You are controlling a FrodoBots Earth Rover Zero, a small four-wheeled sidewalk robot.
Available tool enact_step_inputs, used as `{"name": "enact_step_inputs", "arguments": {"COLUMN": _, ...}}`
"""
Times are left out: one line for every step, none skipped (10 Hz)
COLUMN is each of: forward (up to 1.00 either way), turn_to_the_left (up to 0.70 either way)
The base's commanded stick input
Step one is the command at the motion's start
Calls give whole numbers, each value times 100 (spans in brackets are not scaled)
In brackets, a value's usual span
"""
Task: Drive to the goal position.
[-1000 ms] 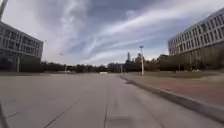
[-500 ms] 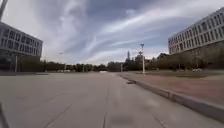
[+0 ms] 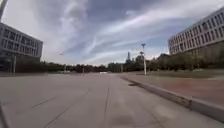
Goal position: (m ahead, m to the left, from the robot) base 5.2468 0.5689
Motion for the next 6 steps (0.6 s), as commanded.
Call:
{"name": "enact_step_inputs", "arguments": {"forward": 100, "turn_to_the_left": 0}}
{"name": "enact_step_inputs", "arguments": {"forward": 100, "turn_to_the_left": 0}}
{"name": "enact_step_inputs", "arguments": {"forward": 100, "turn_to_the_left": 0}}
{"name": "enact_step_inputs", "arguments": {"forward": 100, "turn_to_the_left": 0}}
{"name": "enact_step_inputs", "arguments": {"forward": 100, "turn_to_the_left": 0}}
{"name": "enact_step_inputs", "arguments": {"forward": 100, "turn_to_the_left": 0}}
